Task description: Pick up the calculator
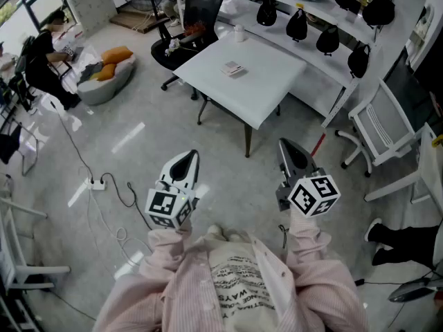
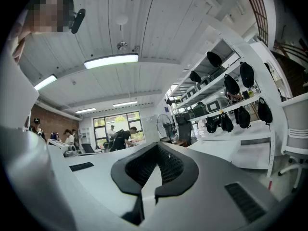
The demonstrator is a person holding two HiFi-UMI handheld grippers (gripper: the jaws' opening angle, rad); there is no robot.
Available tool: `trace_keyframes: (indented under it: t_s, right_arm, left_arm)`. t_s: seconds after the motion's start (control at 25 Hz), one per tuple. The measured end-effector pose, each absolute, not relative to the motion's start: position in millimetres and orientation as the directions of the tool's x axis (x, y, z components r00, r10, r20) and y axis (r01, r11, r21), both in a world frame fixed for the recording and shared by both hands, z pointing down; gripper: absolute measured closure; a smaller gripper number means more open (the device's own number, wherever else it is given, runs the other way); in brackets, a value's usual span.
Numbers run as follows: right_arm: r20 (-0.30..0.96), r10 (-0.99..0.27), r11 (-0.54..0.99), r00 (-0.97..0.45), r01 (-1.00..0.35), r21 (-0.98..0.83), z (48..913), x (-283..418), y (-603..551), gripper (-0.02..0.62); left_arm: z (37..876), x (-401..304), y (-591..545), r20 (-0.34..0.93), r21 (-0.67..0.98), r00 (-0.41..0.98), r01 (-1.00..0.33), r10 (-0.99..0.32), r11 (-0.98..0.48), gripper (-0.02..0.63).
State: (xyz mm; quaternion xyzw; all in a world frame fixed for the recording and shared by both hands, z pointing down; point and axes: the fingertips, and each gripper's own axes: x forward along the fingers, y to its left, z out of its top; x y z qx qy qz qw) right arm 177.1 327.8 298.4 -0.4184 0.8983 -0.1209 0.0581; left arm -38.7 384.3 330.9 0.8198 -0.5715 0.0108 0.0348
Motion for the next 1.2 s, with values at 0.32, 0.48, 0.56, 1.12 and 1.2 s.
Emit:
trace_keyframes:
  t_s: [0.32,0.48,0.56,1.12,1.2]
  right_arm:
    - [-0.005,-0.749,0.645,-0.663,-0.728,-0.233,297,183,333,0.595]
    - [0.011,-0.748,0.647,-0.663,-0.734,-0.207,299,189,332,0.594]
    - [0.017,-0.749,0.647,-0.663,-0.737,-0.197,302,193,332,0.594]
    - [0.015,-0.739,0.644,-0.674,-0.713,-0.278,320,195,325,0.426]
    - [0.015,-0.732,0.649,-0.681,-0.704,-0.288,323,194,323,0.411]
  left_arm:
    - [331,-32,392,0.065,0.047,0.324,-0.946,-0.944,-0.322,0.604]
    - [331,-27,397,0.069,0.048,0.313,-0.949,-0.947,-0.31,0.604]
    - [332,-24,399,0.069,0.047,0.31,-0.951,-0.948,-0.307,0.604]
    - [346,-14,408,0.097,0.063,0.297,-0.954,-0.95,-0.292,0.604]
    - [348,-14,408,0.103,0.063,0.293,-0.956,-0.95,-0.288,0.604]
